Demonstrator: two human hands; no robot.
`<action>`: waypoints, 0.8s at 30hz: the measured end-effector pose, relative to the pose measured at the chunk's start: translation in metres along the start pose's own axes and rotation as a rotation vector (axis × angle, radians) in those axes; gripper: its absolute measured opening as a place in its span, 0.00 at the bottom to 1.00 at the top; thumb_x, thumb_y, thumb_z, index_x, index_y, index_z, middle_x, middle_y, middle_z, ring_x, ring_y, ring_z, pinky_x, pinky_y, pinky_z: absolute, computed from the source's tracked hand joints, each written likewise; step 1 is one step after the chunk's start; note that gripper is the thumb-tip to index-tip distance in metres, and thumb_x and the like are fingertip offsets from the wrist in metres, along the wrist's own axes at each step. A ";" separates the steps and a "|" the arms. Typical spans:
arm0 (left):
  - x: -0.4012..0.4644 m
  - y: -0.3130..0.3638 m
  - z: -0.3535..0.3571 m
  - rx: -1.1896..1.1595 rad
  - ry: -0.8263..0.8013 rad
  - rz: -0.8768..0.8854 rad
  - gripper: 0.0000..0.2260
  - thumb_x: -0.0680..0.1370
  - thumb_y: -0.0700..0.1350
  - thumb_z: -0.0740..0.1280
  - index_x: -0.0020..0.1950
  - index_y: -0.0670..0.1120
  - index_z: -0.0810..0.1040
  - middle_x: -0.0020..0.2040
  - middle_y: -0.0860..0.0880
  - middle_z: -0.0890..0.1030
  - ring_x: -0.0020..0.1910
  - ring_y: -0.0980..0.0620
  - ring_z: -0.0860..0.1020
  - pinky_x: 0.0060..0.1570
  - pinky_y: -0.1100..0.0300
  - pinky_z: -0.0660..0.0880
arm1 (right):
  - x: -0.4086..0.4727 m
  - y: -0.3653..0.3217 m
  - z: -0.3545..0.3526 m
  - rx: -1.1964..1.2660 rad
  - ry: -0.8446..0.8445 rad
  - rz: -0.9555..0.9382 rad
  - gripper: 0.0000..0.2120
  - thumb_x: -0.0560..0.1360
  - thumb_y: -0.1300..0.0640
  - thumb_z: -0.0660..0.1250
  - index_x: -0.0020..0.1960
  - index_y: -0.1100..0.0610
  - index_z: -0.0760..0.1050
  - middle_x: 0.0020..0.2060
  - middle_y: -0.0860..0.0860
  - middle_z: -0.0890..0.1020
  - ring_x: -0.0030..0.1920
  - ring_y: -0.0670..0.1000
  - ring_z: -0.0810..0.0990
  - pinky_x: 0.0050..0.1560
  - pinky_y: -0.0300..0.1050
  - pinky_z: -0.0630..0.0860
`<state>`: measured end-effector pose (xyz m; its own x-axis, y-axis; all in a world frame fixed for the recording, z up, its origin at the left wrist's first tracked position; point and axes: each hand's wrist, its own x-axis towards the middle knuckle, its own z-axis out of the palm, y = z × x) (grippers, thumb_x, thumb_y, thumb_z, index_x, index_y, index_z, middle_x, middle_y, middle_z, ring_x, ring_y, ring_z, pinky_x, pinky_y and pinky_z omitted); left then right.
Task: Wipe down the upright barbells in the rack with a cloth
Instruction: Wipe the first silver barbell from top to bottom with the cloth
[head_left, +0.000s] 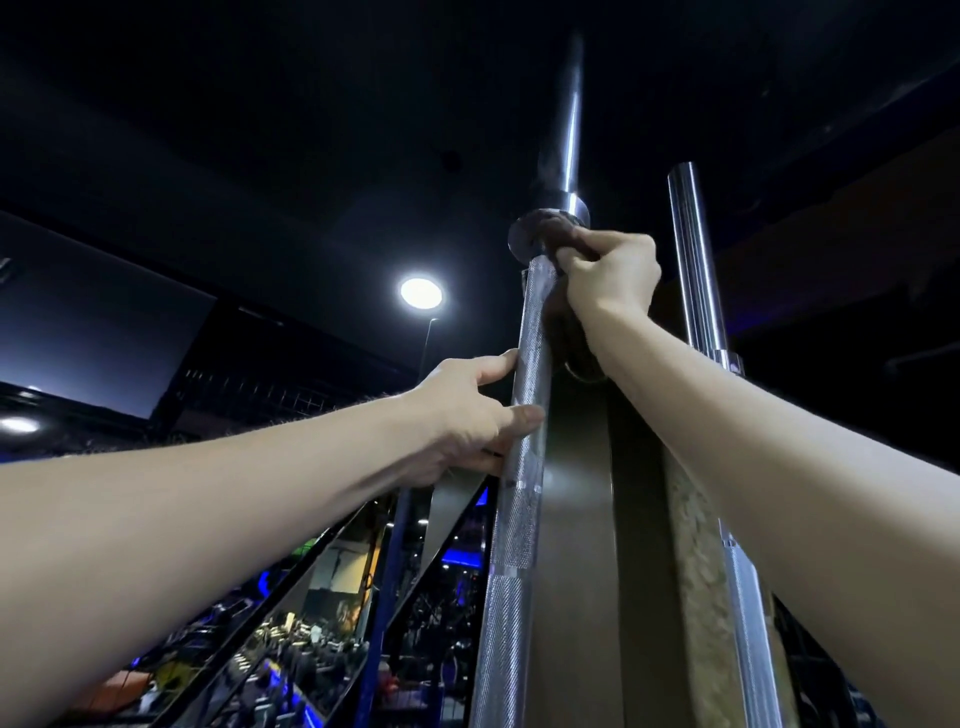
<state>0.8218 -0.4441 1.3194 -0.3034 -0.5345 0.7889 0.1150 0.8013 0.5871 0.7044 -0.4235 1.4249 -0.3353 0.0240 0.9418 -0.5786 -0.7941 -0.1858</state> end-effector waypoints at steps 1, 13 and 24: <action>0.000 0.000 0.001 0.001 -0.004 -0.006 0.30 0.76 0.35 0.67 0.74 0.51 0.63 0.37 0.44 0.81 0.29 0.51 0.80 0.33 0.55 0.81 | 0.000 -0.001 -0.002 0.064 0.005 0.080 0.09 0.75 0.58 0.69 0.54 0.51 0.82 0.47 0.50 0.82 0.48 0.51 0.81 0.54 0.45 0.78; -0.004 0.007 0.006 0.022 0.010 -0.007 0.30 0.75 0.35 0.68 0.74 0.51 0.63 0.35 0.46 0.81 0.27 0.53 0.80 0.31 0.58 0.80 | 0.002 0.001 -0.007 -0.135 0.000 -0.173 0.11 0.76 0.57 0.67 0.56 0.49 0.82 0.52 0.51 0.80 0.50 0.52 0.79 0.50 0.41 0.73; -0.003 0.008 0.005 0.038 0.035 -0.014 0.31 0.75 0.35 0.69 0.75 0.51 0.63 0.38 0.42 0.82 0.29 0.50 0.80 0.36 0.52 0.82 | -0.006 -0.014 -0.001 -0.605 -0.100 -0.506 0.12 0.77 0.59 0.64 0.53 0.44 0.81 0.57 0.52 0.69 0.48 0.55 0.66 0.42 0.45 0.65</action>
<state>0.8185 -0.4345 1.3209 -0.2708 -0.5540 0.7872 0.0745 0.8032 0.5910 0.7137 -0.4116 1.4217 0.1277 0.2161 0.9680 -0.9560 -0.2332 0.1782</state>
